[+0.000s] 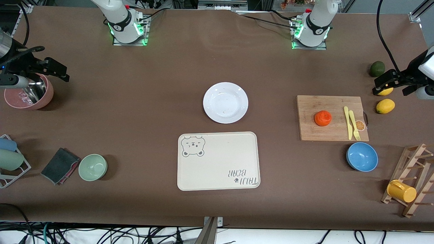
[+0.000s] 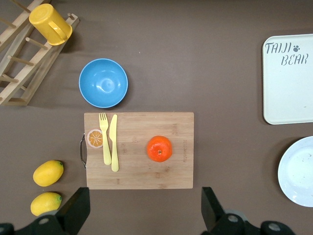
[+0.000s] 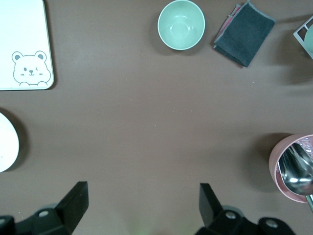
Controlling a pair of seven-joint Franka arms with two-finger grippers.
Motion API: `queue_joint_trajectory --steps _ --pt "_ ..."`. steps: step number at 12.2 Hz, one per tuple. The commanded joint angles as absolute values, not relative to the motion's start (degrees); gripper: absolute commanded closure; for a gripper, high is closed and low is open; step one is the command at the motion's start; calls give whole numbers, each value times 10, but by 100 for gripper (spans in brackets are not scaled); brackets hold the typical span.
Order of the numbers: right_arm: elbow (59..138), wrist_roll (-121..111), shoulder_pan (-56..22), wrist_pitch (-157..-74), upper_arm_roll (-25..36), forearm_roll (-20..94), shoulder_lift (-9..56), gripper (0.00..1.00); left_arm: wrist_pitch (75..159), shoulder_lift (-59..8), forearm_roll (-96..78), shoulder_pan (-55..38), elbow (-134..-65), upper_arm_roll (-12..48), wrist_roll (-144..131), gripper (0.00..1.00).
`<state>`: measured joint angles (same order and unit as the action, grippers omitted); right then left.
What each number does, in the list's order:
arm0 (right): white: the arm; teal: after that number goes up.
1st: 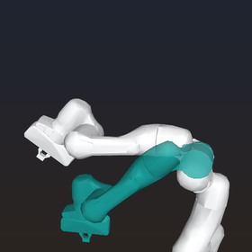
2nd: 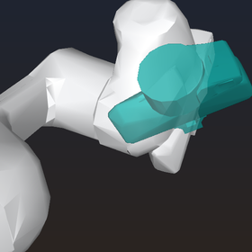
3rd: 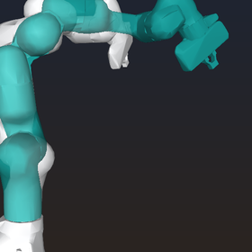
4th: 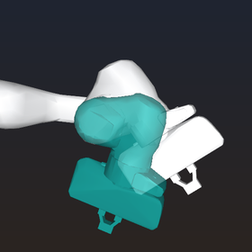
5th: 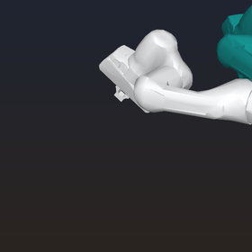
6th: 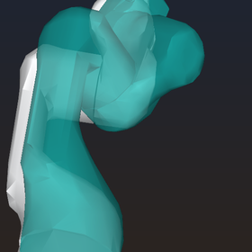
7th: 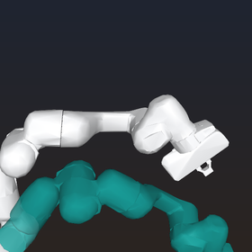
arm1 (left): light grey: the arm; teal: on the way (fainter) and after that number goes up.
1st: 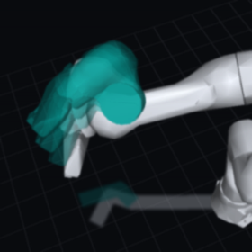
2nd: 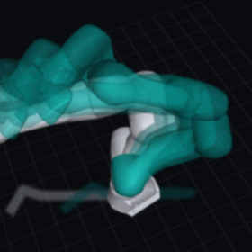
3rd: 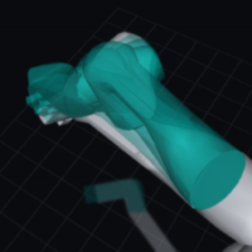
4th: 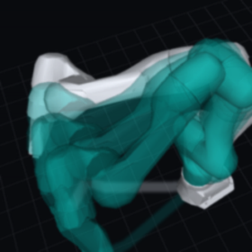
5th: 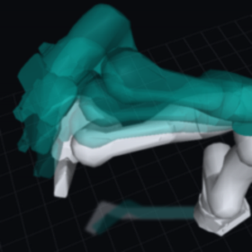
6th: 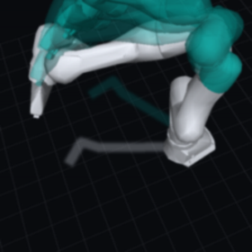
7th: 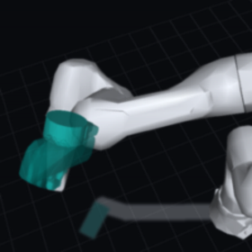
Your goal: Place orange and plate with both arms
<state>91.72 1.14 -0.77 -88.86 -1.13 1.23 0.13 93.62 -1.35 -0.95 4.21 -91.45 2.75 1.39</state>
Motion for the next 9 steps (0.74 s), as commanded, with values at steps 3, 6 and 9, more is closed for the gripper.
queue_joint_trajectory --steps 3,6,9 --pt "916 7 -5 -892 -11 18 -2 0 945 -11 -15 42 -918 25 17 0" --pt "916 7 -5 -891 -11 18 -2 0 953 -10 -15 41 -920 26 16 0" --pt "916 7 -5 -891 -12 18 -2 0 954 -11 -15 41 -920 26 16 0"
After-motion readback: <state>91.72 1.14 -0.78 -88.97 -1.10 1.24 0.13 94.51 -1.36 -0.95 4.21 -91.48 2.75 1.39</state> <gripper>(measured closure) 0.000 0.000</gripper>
